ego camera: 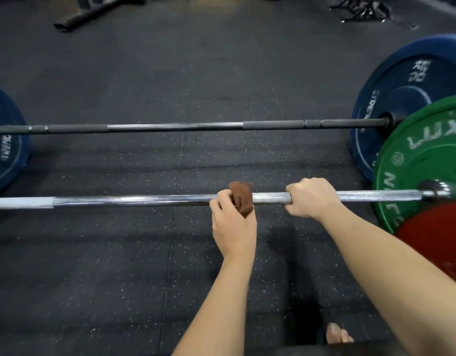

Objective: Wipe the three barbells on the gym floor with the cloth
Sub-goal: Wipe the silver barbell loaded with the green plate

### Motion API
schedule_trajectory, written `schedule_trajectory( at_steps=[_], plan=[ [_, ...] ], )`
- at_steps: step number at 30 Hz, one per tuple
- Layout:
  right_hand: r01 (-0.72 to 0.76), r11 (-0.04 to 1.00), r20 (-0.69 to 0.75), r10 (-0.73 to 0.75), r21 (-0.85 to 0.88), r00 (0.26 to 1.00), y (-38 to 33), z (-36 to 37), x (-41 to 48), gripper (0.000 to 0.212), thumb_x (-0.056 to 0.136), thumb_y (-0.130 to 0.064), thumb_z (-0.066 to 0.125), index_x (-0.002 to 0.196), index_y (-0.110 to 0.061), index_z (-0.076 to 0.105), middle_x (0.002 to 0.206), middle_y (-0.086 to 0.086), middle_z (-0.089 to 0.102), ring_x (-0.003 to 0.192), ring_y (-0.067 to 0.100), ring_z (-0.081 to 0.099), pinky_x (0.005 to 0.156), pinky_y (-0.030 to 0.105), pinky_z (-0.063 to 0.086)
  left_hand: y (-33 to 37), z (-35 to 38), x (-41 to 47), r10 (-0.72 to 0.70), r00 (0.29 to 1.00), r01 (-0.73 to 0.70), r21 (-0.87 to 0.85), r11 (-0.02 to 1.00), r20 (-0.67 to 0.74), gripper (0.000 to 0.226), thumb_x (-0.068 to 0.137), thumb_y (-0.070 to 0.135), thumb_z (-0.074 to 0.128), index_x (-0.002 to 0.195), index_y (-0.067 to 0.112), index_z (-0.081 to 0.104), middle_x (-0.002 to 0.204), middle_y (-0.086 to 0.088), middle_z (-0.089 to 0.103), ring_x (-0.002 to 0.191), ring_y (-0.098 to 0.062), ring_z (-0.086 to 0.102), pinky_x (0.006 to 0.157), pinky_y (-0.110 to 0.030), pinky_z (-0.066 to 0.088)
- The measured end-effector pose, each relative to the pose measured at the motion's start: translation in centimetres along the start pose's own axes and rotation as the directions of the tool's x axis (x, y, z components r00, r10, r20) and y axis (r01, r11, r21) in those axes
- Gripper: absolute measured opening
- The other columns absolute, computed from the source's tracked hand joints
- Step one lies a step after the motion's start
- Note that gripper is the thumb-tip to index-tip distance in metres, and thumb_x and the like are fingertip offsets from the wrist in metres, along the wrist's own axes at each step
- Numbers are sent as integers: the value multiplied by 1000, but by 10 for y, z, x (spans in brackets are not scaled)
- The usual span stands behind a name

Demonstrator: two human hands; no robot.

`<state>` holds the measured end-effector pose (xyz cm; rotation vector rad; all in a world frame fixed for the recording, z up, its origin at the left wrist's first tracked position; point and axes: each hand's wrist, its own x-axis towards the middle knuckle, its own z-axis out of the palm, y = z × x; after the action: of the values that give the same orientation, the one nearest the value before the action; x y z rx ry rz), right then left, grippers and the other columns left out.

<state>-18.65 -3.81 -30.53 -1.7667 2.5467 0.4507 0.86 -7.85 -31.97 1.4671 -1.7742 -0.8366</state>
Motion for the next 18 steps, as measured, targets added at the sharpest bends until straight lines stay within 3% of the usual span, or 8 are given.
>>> schedule_trajectory(
  at_steps=[6, 11, 14, 18],
  plan=[
    [1, 1000, 6, -1, -1, 1000, -1, -2, -1, 24, 88, -48, 50, 80, -27, 58, 70, -7, 54, 67, 24, 56, 64, 32, 47, -19, -29, 27, -180, 970, 168, -87, 982, -161, 36, 91, 25, 73, 112, 22, 44, 111, 0, 46, 88, -33, 60, 74, -40, 45],
    [5, 1000, 28, -5, 1, 1000, -4, -4, -2, 23, 90, -49, 49, 83, -28, 57, 74, -6, 52, 71, 24, 54, 66, 32, 45, -28, -38, 32, -138, 984, 139, -1, 990, -116, 40, 91, 25, 74, 116, 22, 43, 113, -3, 46, 90, -34, 60, 77, -46, 52],
    [19, 1000, 47, -20, 12, 999, -3, -7, 0, 20, 89, -47, 50, 85, -28, 55, 76, -6, 53, 71, 24, 54, 67, 32, 46, -22, -30, 24, -104, 991, 104, -8, 995, -80, 40, 91, 25, 74, 117, 22, 42, 111, -2, 45, 89, -32, 60, 73, -39, 46],
    [175, 984, 55, -177, 38, 983, -19, -18, 5, 26, 88, -52, 48, 88, -26, 48, 86, -2, 64, 77, 26, 62, 72, 34, 53, -8, -17, 14, -106, 993, 104, -25, 994, -53, 39, 91, 22, 73, 115, 21, 43, 111, 0, 46, 92, -27, 58, 74, -33, 39]
  ],
)
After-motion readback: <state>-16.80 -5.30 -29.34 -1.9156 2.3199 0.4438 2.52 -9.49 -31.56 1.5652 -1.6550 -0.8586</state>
